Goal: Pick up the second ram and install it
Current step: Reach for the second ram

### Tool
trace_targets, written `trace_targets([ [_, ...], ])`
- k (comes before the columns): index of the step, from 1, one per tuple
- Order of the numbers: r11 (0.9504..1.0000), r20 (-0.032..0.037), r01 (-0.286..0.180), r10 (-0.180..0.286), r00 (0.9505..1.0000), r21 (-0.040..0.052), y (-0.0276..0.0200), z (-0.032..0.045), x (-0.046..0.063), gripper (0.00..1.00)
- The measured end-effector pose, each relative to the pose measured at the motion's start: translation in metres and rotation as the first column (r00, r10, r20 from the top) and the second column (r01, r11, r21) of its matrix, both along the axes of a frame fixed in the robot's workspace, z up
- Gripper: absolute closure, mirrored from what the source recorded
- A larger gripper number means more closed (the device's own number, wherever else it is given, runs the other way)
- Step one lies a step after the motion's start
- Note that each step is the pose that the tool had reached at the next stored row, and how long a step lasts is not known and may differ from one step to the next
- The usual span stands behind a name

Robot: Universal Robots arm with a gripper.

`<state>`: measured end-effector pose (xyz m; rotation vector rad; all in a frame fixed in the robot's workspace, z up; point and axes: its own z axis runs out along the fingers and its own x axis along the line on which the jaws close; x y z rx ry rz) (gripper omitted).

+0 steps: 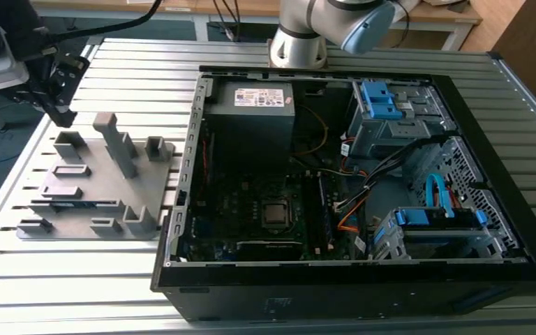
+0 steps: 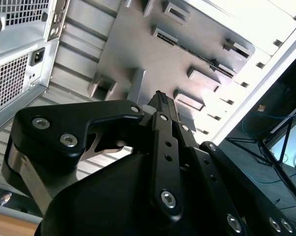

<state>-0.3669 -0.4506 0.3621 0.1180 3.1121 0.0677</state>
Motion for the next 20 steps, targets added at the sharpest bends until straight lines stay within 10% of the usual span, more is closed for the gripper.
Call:
trace_targets([
  [20, 1.0000, 0.0000, 0.000, 0.000, 1.0000, 0.0000, -0.0007, -0.0340, -0.011, 0.90],
])
